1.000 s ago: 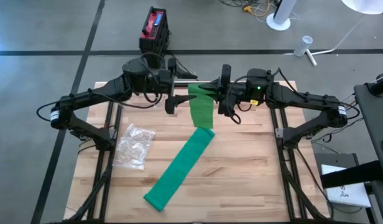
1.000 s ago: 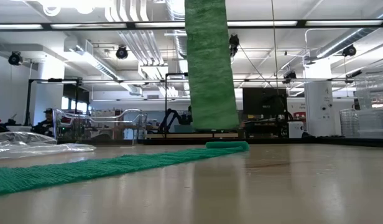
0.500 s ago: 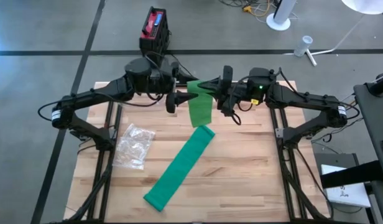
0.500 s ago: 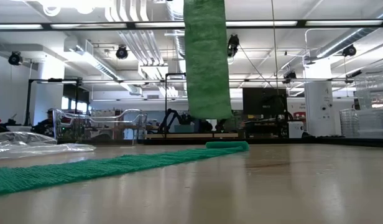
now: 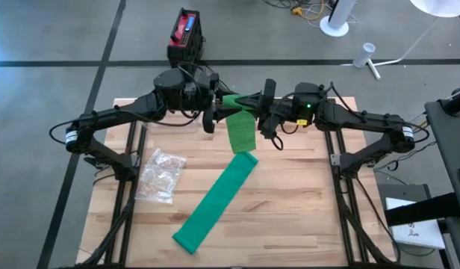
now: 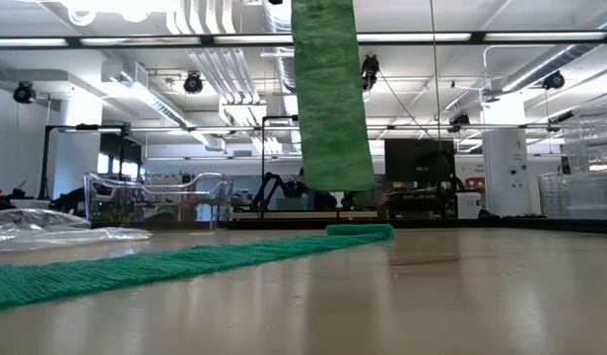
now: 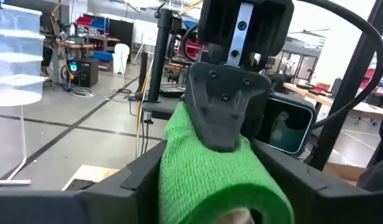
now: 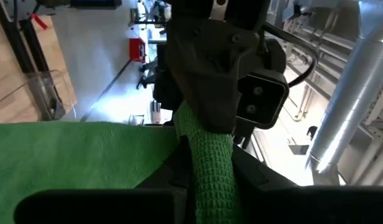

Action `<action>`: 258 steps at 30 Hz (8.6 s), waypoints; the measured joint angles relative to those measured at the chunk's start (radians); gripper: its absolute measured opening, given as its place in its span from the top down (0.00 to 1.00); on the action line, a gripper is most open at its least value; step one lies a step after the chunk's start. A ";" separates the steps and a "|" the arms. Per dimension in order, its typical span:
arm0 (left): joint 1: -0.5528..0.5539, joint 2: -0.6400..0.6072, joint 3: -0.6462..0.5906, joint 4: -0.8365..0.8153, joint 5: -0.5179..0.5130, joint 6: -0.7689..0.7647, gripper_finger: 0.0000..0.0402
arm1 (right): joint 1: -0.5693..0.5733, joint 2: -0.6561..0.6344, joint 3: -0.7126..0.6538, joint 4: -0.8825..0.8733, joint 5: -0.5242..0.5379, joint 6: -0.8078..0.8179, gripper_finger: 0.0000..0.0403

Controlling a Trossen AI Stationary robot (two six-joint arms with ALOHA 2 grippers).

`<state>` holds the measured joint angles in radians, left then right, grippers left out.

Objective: Roll bandage
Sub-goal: Roll the green bandage

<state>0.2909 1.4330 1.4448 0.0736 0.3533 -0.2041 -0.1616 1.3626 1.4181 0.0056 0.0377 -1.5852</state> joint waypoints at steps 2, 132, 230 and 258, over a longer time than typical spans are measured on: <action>0.000 0.000 0.000 -0.002 0.000 0.001 0.55 | 0.000 0.001 0.000 0.006 0.008 0.001 0.87; -0.001 0.019 -0.018 -0.136 -0.343 0.504 1.00 | -0.216 -0.063 0.100 -0.082 -0.299 1.247 0.89; 0.020 -0.098 -0.016 -0.151 -0.105 0.657 0.89 | -0.233 -0.020 0.043 -0.038 -0.465 1.447 0.29; 0.020 -0.105 -0.005 -0.120 -0.134 0.350 0.89 | -0.242 0.001 0.043 -0.023 -0.403 0.942 0.58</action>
<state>0.3112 1.3285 1.4395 -0.0461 0.2197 0.1464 -0.4038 1.3633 1.4612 -0.0175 -0.3658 -0.6429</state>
